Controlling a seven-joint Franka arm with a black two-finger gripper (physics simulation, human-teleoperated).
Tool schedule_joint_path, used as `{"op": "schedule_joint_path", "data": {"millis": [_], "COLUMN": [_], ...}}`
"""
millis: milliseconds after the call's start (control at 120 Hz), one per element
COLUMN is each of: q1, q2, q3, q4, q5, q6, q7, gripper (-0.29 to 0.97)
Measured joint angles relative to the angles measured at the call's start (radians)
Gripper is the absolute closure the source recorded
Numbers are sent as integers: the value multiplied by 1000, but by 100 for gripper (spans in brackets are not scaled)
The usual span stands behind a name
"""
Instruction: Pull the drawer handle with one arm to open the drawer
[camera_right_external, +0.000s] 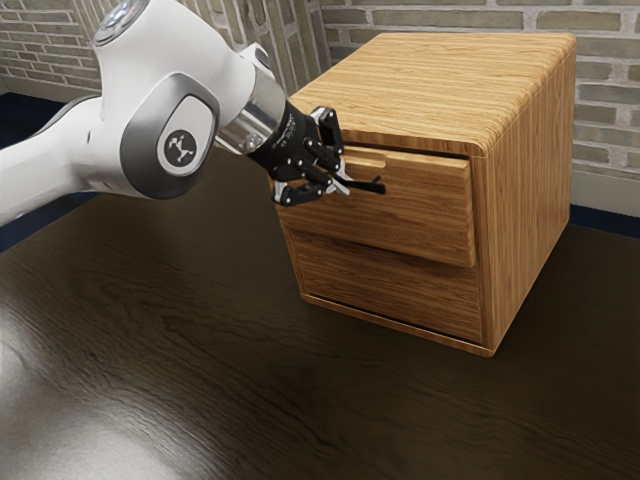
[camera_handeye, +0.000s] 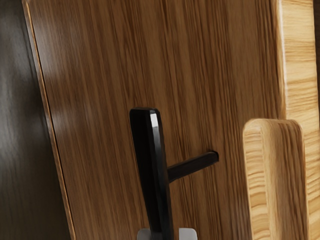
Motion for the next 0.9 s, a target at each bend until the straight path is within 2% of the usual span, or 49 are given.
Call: {"op": "schedule_joint_path", "data": {"millis": [900], "q1": [-24], "q2": [-99], "q3": [-2], "q4": [-72], "q5": [-1], "q6": [-79], "q7": [-7], "gripper": [78]}}
